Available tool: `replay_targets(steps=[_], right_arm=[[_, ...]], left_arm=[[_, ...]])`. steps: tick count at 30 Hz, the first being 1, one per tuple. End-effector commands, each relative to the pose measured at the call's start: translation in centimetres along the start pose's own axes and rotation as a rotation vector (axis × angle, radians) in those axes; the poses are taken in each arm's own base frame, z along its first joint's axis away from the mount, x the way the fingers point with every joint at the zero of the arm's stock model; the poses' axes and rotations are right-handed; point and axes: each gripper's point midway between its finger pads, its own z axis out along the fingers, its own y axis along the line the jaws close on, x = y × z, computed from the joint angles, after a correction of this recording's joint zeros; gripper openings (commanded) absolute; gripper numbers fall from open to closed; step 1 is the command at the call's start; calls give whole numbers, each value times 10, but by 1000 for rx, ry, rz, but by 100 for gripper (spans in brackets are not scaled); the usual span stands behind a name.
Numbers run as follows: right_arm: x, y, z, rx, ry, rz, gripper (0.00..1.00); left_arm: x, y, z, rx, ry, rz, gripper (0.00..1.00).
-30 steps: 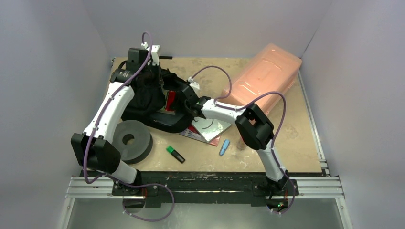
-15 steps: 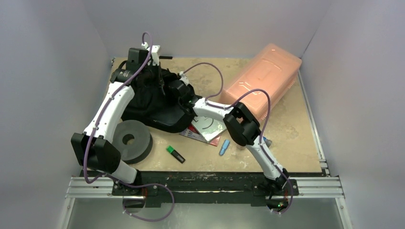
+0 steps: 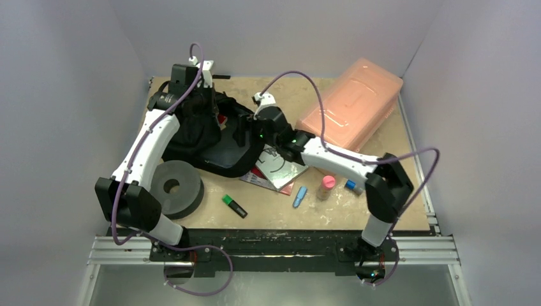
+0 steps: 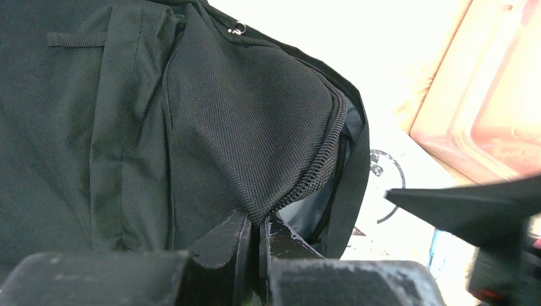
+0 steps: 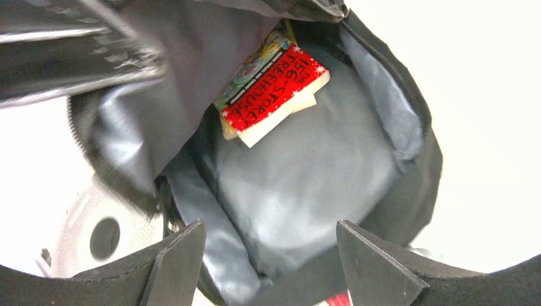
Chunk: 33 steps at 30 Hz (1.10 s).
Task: Pack the student bag
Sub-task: Place the book in the student bag, then pick up the book from the center of the board.
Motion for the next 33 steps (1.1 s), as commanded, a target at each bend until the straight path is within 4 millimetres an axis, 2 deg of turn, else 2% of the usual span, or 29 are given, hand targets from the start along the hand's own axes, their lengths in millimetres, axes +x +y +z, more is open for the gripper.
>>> replay_targets(steps=[1,3,7,10,12,13,15,18,20,29,31,33], right_arm=[[16,-26,-51,29,63,-235,79],[38,-41,-69,46,109,-309,80],[64,-76,-96,176,164,-413,81],[75,-97,-111,293,194,-318,81],[77,-107,-119,395,171,-162,82],[81,-107,-120,407,163,-97,82],[90,-95,-118,372,153,-86,82],[101,-68,-109,313,147,-263,83],[109,-60,-102,322,169,-398,84],[113,-93,-94,519,216,-741,80],[115,-94,-96,517,230,-735,80],[119,-86,-96,470,230,-670,80]], left_arm=[[-25,-4,-6,14,-83,19,0],[-25,-4,-6,16,-84,19,0],[-23,-4,-3,17,-73,13,0],[-22,-4,1,18,-64,10,0],[-21,-4,2,20,-59,8,0],[-22,-5,1,21,-61,8,0],[-21,-4,0,17,-64,10,0],[-20,-3,2,10,-61,13,0],[-20,-3,2,14,-59,9,0],[-14,0,12,-7,-16,-13,0],[-14,0,11,-8,-9,-24,0],[-13,0,9,-10,3,-38,3]])
